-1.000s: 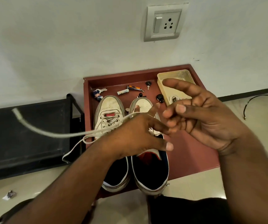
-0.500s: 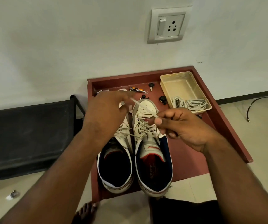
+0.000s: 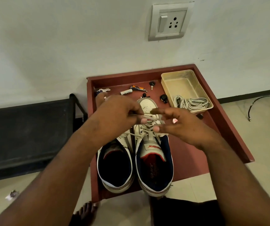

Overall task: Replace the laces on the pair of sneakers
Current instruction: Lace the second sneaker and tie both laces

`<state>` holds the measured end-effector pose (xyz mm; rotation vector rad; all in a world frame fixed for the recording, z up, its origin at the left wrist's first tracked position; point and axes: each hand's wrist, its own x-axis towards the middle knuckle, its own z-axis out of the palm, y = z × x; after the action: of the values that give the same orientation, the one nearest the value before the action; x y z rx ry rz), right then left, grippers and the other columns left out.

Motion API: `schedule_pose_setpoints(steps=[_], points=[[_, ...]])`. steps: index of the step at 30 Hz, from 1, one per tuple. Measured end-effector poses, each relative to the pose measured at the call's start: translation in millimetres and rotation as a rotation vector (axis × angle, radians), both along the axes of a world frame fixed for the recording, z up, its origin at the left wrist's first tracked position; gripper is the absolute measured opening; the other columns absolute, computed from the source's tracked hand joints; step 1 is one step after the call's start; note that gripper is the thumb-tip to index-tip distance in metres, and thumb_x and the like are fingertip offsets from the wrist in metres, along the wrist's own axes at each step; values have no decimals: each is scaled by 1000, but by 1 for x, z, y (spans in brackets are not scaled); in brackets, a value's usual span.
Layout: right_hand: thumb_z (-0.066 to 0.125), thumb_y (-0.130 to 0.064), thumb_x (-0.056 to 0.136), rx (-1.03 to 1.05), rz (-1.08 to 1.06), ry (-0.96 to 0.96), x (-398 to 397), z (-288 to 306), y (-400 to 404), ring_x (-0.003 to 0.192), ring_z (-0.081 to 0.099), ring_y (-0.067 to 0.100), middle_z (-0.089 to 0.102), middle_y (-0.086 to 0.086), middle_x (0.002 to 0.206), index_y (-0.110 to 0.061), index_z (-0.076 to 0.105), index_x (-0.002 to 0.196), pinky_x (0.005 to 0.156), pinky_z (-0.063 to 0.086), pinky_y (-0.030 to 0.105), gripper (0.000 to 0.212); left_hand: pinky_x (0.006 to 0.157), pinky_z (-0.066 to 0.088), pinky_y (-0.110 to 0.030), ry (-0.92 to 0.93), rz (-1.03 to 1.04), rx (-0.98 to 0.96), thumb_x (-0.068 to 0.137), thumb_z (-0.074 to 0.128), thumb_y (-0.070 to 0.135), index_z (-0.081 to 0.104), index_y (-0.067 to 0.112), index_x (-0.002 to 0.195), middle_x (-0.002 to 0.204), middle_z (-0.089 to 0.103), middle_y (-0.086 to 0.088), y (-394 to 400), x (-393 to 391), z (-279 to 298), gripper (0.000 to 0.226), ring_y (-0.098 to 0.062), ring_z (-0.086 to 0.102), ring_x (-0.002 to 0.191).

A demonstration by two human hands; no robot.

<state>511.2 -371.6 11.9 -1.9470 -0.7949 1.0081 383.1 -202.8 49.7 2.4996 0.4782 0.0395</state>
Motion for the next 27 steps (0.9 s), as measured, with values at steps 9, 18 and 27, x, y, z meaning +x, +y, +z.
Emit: schedule_pose_setpoints(steps=[9,18,27], points=[[76,-25,81,-204,-109,-227,36,-3,-43,97,61,-9,69,-22,109,-30,77,97,91,48,19,17,85,46,-14,37,80,-146,79,75,39,78,31,83,71,69,18,12,-8,0,10,1,62,77],[75,-2,77,138,-86,16,-9,3,6,85,73,17,76,5,87,-14,73,104,89,56,33,30,57,43,-13,92,140,-164,76,76,46,72,32,68,69,69,5,-8,2,-10,17,-8,64,67],[77,-29,81,-1,-212,-270,-23,2,-4,70,62,-6,67,-18,74,-24,79,85,63,44,13,7,91,48,-44,415,162,-45,73,74,61,70,23,64,63,68,6,-23,10,-31,39,-15,67,73]])
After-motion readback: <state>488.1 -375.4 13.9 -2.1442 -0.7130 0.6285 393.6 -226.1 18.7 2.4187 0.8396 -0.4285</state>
